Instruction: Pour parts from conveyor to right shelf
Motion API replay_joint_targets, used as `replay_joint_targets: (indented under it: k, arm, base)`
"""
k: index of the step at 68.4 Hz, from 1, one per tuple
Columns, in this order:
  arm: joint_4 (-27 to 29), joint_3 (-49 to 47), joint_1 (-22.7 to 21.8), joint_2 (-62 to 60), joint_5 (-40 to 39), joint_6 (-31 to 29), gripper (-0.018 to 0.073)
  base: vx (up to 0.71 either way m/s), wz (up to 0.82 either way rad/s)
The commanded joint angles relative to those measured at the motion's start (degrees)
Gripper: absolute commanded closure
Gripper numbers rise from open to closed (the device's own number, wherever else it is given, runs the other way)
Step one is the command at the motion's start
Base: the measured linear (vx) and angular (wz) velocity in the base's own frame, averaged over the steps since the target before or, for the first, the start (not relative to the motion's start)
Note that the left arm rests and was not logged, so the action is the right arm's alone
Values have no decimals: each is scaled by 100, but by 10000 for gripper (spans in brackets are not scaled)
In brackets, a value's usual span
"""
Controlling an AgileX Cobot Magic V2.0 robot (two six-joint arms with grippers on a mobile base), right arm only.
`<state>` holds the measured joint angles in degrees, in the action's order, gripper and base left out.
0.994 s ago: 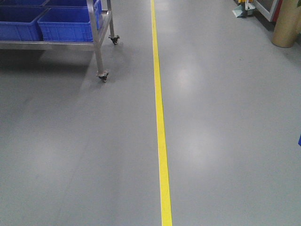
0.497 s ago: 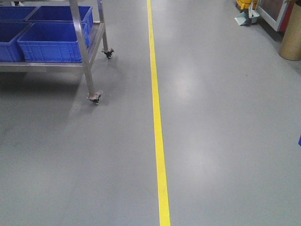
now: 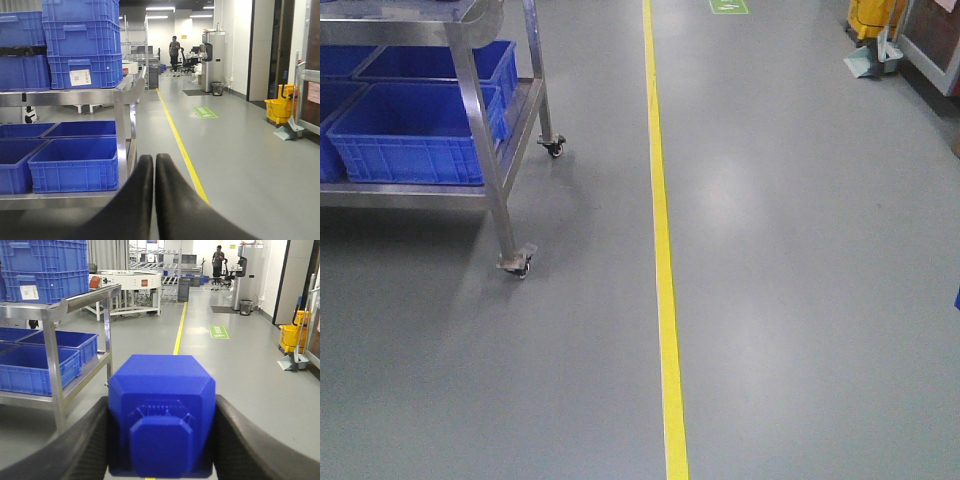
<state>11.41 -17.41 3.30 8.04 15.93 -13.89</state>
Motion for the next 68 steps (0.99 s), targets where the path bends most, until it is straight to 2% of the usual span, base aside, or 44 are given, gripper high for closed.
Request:
replay_joint_targets:
  k: [1,45,68]
  arm:
    - [-12,-158,-15,53,-462,-50,564]
    - [-12,-158,-15,53,-461,-50,564]
    - [-12,-158,-15,53,-461,-50,564]
  base:
    - [61,6]
    - [55,7]
    - [42,50]
